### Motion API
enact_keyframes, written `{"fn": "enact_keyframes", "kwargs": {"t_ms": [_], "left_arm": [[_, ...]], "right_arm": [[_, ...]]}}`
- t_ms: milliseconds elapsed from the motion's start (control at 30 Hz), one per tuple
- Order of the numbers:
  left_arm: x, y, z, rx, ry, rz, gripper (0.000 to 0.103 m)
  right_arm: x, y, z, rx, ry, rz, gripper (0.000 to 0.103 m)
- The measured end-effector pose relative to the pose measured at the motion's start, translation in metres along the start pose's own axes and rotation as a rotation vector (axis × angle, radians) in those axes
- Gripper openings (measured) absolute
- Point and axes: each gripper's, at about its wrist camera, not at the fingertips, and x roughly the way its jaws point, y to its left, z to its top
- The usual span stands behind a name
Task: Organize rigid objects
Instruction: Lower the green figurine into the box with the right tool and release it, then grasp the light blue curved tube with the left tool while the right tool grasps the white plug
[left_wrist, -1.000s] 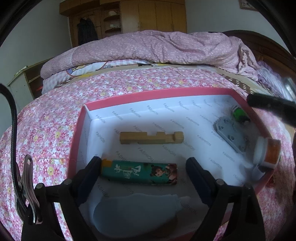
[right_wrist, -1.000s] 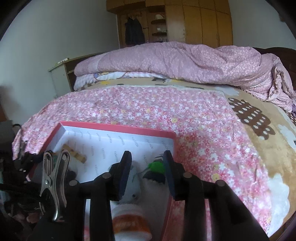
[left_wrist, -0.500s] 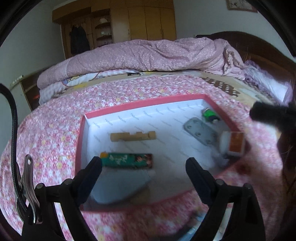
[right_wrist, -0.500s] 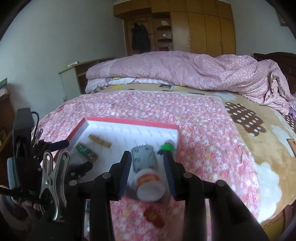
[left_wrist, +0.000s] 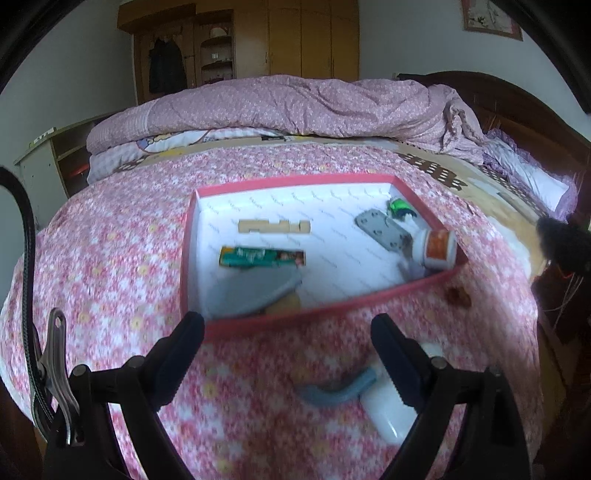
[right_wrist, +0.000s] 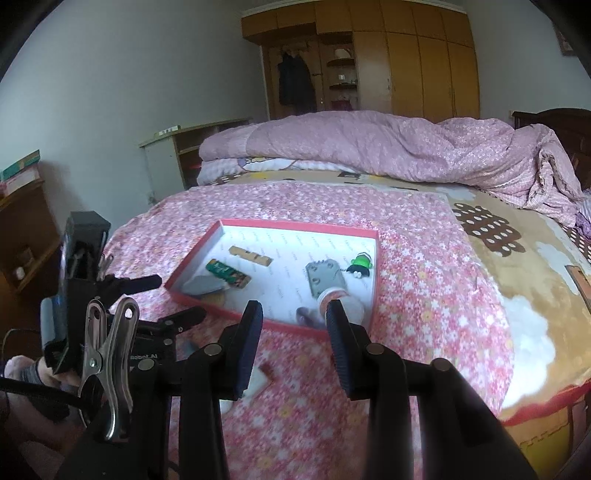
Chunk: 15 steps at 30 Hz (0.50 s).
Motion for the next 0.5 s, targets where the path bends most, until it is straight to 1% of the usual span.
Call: {"fn": "enact_keyframes", "kwargs": {"t_ms": [100,200,267,333,500], "left_arm": [[-0.007,-0.001,-0.011,-0.002,0.007,-0.014,0.094],[-0.01,-0.002,-0.019,0.001,0.013,-0.02,0.094],[-0.011,-0.003,-0.023,0.003,0.019,-0.018,0.094],[-0.01,-0.003,-0.029,0.002,0.03,-0.017,0.094],[-0.007,0.0,-0.042,-0.004,0.061,-0.022,0.094]], "right_arm": [[-0.01,0.001,-0.003,0.009,0.005,-0.004,0.037],[-0.016,0.001,-0.006,0.025,0.008,0.012,0.037],[-0.016,0.004,-0.01,0.024,0.02,0.01,0.037],[-0.011,0.007,-0.017,0.026,0.049,0.021,0.037],[0.017,0.016,-0.04,0.054,0.136,0.063,0.037]]}}
